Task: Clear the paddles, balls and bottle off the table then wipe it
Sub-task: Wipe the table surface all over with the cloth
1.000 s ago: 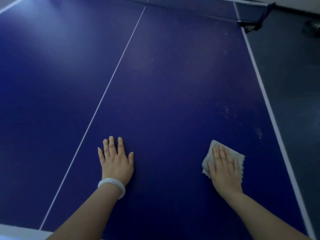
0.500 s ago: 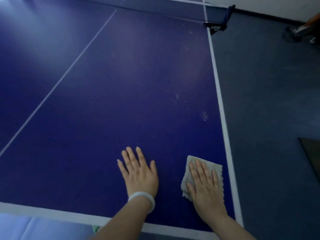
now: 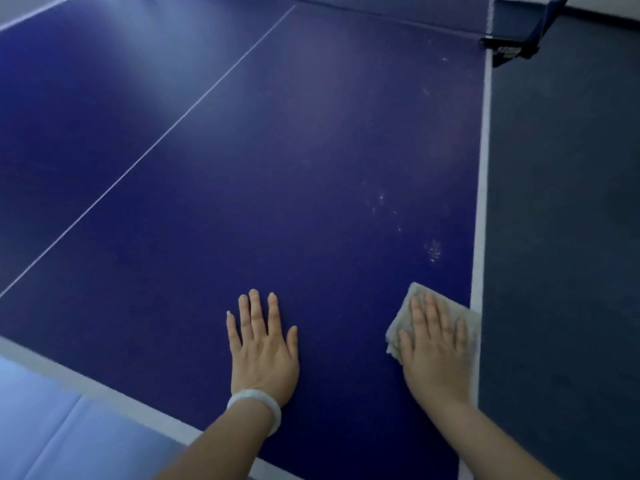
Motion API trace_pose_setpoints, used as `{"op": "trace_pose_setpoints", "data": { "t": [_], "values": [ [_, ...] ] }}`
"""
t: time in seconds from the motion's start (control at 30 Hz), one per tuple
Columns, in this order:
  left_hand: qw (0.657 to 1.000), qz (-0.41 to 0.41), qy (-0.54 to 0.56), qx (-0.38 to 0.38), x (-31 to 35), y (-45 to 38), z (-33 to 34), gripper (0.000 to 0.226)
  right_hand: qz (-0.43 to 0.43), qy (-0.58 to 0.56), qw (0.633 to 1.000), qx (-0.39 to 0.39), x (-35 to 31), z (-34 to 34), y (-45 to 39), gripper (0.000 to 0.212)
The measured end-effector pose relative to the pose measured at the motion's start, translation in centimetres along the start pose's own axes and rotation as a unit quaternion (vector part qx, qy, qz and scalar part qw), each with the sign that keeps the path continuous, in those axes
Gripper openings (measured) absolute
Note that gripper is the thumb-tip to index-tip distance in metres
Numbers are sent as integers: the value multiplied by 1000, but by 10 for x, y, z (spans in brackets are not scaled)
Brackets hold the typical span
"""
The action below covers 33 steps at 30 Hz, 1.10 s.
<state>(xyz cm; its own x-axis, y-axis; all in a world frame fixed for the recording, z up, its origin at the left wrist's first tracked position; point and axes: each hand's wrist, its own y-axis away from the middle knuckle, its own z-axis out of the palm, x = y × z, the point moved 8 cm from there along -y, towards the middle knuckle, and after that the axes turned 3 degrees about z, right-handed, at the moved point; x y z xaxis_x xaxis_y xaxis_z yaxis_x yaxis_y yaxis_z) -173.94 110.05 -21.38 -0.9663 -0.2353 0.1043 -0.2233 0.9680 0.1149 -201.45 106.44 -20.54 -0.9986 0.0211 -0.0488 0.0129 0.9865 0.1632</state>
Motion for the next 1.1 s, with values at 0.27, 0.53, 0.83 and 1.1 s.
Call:
{"op": "trace_pose_setpoints", "data": {
  "t": [0.27,0.53,0.83,1.1],
  "values": [
    [1000,-5,-7,-11,1,0,-4,66,-324,10,946,-21,-91,3,9,65],
    [999,-30,13,1,0,2,-6,72,-204,7,978,-32,11,-10,-55,62],
    [958,-247,146,24,102,0,-16,62,-362,10,931,-43,20,-14,-49,67],
    [922,-383,55,25,190,10,13,72,-553,76,828,-53,76,-15,-111,66]
  ]
}}
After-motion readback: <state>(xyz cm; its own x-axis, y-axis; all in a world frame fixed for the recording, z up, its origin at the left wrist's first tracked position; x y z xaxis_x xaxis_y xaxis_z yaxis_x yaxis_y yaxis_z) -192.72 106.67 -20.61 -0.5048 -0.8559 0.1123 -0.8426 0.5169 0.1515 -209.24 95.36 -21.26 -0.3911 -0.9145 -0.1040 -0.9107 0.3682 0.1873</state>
